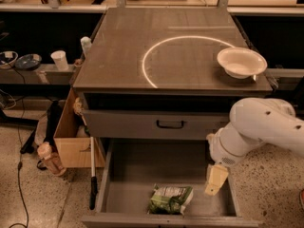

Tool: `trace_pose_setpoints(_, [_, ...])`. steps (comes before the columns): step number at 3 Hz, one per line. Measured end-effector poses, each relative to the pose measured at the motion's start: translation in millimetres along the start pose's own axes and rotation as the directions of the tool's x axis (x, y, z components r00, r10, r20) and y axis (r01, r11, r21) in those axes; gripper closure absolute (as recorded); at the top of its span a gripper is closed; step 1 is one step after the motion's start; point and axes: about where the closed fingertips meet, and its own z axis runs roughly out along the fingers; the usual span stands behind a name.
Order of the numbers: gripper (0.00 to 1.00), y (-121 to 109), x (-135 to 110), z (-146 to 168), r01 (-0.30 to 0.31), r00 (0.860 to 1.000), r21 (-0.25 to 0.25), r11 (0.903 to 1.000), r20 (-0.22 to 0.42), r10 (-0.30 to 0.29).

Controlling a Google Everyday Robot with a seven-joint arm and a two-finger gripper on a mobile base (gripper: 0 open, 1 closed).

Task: Pick green jalapeno chip bag from middle drawer and place on counter

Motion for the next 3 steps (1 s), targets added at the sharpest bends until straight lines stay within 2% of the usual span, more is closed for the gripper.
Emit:
trace_pose_setpoints(2, [0.0, -4, 19, 70, -0.053, 0.998, -0.032, 0.9981, -0.034, 0.052])
trace_pose_setpoints(3, [0.0, 41, 21, 75, -0.081, 0.996, -0.058, 0.995, -0.04, 0.079])
